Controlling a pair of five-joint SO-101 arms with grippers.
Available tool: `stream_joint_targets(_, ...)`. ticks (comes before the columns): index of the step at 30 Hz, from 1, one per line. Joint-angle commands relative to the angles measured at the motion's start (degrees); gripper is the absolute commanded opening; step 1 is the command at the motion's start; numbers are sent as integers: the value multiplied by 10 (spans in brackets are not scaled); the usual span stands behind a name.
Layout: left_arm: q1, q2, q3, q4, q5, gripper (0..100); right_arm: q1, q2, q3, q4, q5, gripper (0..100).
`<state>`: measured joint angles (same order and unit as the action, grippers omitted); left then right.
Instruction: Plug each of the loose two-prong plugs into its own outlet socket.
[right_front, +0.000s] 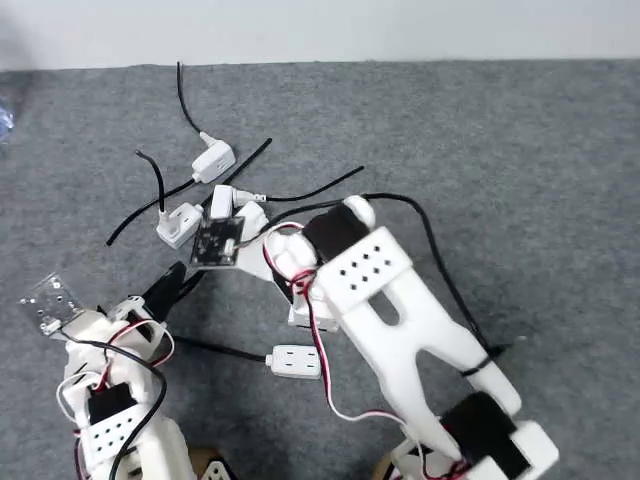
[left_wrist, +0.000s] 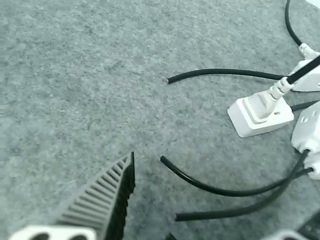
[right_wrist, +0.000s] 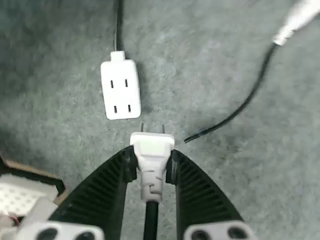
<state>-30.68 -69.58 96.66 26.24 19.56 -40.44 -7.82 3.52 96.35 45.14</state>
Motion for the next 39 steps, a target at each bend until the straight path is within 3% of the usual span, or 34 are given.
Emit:
stream_joint_targets(1,-4,-4,-4,-15,-4,527,-6,0,2,2,42,8)
stream_joint_targets(7,-4,-4,-4,-15,-5,527,-23,-2,106,-70,62,8)
stream_joint_targets(13,-4,-4,-4,-15,-5,527,-67,-2,167,-120,17,8)
stream_joint_targets(39,-4,-4,-4,-15,-5,527,-44,4,203,-144,40,8)
